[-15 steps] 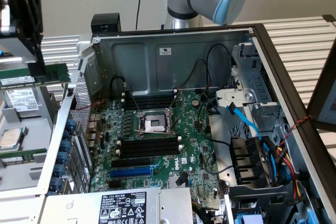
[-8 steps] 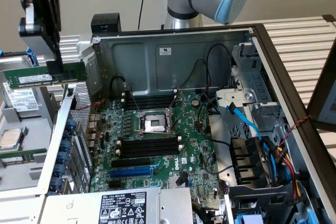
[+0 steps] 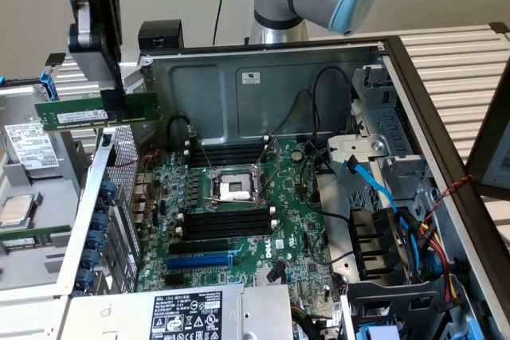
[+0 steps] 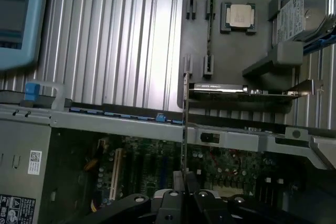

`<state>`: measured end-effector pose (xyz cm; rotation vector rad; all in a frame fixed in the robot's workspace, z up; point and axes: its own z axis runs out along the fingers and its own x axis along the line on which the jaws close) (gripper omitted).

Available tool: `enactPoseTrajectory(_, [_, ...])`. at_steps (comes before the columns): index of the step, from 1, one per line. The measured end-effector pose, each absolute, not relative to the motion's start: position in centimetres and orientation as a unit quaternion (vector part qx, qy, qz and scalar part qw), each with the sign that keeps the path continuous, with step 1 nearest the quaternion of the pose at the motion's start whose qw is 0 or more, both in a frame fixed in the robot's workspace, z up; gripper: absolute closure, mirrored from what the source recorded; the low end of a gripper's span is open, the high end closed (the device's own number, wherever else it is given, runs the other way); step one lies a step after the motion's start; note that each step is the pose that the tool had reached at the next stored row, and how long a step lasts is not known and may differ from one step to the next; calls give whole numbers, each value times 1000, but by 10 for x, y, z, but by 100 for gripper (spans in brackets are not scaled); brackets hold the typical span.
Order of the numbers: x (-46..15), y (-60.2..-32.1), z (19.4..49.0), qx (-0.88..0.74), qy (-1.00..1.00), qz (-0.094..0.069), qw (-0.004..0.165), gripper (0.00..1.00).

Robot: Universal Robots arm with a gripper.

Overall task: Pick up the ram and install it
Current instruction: 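Pick up the ram and move it above insertion slot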

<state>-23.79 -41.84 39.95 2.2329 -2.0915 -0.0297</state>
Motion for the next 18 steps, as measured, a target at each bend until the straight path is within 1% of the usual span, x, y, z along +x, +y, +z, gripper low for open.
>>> enactPoseTrajectory(18, [-163,-420,399,729,-683,-19,44,87])
